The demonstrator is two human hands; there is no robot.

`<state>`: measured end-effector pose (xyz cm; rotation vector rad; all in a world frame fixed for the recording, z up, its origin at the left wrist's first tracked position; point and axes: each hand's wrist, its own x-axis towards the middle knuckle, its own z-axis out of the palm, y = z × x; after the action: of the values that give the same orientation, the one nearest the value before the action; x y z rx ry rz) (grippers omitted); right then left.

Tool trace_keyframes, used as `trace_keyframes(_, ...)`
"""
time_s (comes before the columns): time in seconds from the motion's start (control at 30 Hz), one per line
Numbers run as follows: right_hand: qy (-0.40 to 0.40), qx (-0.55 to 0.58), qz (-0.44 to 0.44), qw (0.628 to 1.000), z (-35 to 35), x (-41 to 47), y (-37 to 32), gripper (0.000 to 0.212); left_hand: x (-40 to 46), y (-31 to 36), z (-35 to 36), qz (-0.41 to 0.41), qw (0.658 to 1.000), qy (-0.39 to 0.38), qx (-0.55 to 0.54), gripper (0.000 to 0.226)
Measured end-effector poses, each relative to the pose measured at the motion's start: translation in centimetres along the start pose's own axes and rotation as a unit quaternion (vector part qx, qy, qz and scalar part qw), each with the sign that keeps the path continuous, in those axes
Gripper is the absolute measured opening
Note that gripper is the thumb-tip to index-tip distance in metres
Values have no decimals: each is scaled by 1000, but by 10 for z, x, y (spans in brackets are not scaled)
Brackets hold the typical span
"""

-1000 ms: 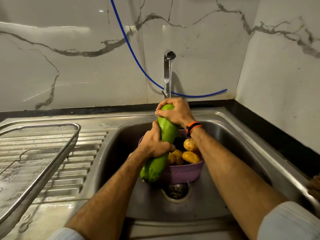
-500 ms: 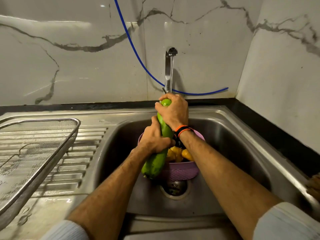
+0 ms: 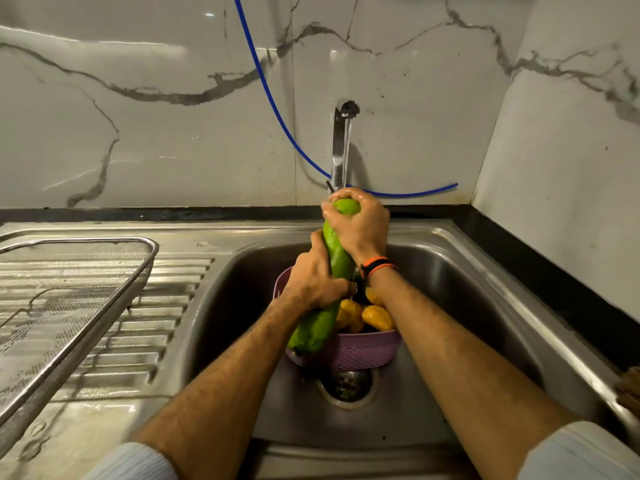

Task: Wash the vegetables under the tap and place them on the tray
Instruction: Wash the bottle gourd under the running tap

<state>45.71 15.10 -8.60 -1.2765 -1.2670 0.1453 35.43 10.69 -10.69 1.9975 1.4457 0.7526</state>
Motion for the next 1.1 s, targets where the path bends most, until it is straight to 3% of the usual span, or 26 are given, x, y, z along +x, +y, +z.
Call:
trace_keyframes(0.13, -55, -156, -75, 983, -1, 2, -9, 15, -2, 0, -1, 1, 1000, -2, 5, 90)
trace_keyframes(0.23, -145, -198, -57, 968, -8, 14, -12, 11, -3, -3, -2, -9, 1000, -19, 13, 94)
trace_keyframes(0.3, -216, -149, -15, 965, -12, 26, -10, 11, -3, -5, -5, -17, 1000, -22, 6, 95)
trace_keyframes(0.37, -260, -8, 39, 965, -14, 28, -5, 12, -2, -6, -7, -22, 999, -26, 1, 98)
trace_keyframes(0.47, -164, 125, 49, 977, -10, 17, 7, 12, -1, -8, -8, -25, 999, -24, 5, 94)
trace_keyframes(0.57, -52, 55, 25, 997, -2, 3, 8, 11, -1, -5, -5, -25, 999, -31, 9, 91)
trace_keyframes(0.63, -25, -39, 11, 999, 3, -2, 1, 14, -2, -2, -3, -27, 999, -27, 1, 87)
trace_keyframes(0.77, -51, -180, -62, 980, 3, 1, -13, 15, -2, 1, 0, -23, 1000, -4, -2, 85)
trace_keyframes(0.87, -152, -197, -57, 967, -7, 15, -17, 8, -3, -1, -2, -24, 1000, -17, 9, 91)
trace_keyframes(0.93, -221, -103, -12, 970, -15, 24, -11, 8, -4, -2, -4, -23, 999, -24, 12, 97)
trace_keyframes(0.97, -243, -3, 30, 970, -18, 25, -8, 8, -5, -3, -6, -21, 999, -25, 11, 99)
trace_keyframes(1.03, -241, 218, 127, 937, -22, 22, 0, 10, -5, -3, -8, -17, 999, -28, 4, 100)
trace_keyframes(1.1, -201, 329, 192, 902, -20, 19, 8, 15, -4, -2, -9, -17, 999, -33, -2, 97)
